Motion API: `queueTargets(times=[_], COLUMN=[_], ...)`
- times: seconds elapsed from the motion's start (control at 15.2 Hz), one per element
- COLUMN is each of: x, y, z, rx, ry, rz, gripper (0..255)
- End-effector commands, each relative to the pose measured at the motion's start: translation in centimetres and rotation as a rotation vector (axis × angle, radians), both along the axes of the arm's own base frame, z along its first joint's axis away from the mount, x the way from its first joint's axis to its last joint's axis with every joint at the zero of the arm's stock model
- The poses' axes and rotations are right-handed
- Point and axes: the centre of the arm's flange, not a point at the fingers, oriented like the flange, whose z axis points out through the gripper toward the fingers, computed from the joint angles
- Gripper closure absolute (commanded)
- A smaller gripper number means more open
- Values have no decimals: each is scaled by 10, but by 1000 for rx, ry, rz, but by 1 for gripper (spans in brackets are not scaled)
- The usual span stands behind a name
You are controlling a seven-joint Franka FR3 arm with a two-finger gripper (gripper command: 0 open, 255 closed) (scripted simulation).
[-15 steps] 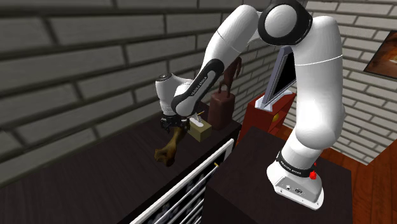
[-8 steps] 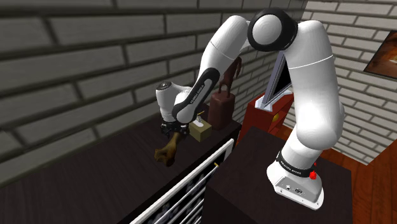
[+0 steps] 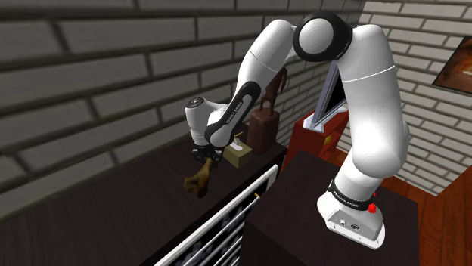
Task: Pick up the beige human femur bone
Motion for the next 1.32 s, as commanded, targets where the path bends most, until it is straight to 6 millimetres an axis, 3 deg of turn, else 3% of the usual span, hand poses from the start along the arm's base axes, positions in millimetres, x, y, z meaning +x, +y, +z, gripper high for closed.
queueTargets(times=[0.0,0.2,1.25], x=[0,0,0], y=[0,-1,-1], z=[0,0,80], rx=[0,0,0], ry=[0,0,0], rz=[-1,-1,-1], gripper=[255,255,255])
